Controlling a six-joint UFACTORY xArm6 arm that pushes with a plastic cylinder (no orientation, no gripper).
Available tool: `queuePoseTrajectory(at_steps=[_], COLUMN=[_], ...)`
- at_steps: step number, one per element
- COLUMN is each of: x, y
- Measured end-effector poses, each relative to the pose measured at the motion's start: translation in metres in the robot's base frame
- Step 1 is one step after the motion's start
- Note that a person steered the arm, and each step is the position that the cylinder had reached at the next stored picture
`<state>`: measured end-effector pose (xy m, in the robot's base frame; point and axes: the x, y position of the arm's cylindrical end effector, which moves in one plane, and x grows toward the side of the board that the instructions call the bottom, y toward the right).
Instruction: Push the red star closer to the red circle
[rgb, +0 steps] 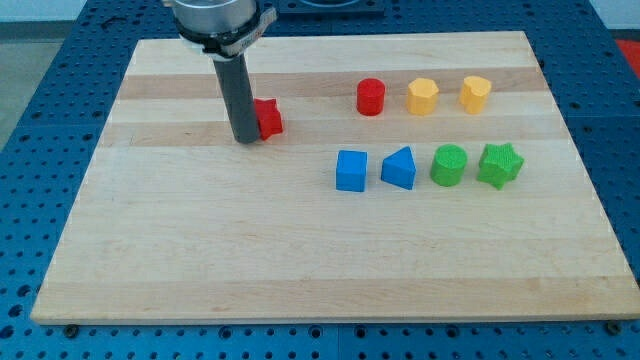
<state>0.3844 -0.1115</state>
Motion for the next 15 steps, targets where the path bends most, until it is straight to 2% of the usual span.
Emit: queuePoseTrajectory(at_steps=[2,4,5,7,11,12,13,15], x=[-0.008,-0.038,-0.057,-0.078,-0.077,-0.077,-0.076,-0.03], y=[0.03,0.022,-0.021,0.017,0.049,0.04,-0.017,-0.016])
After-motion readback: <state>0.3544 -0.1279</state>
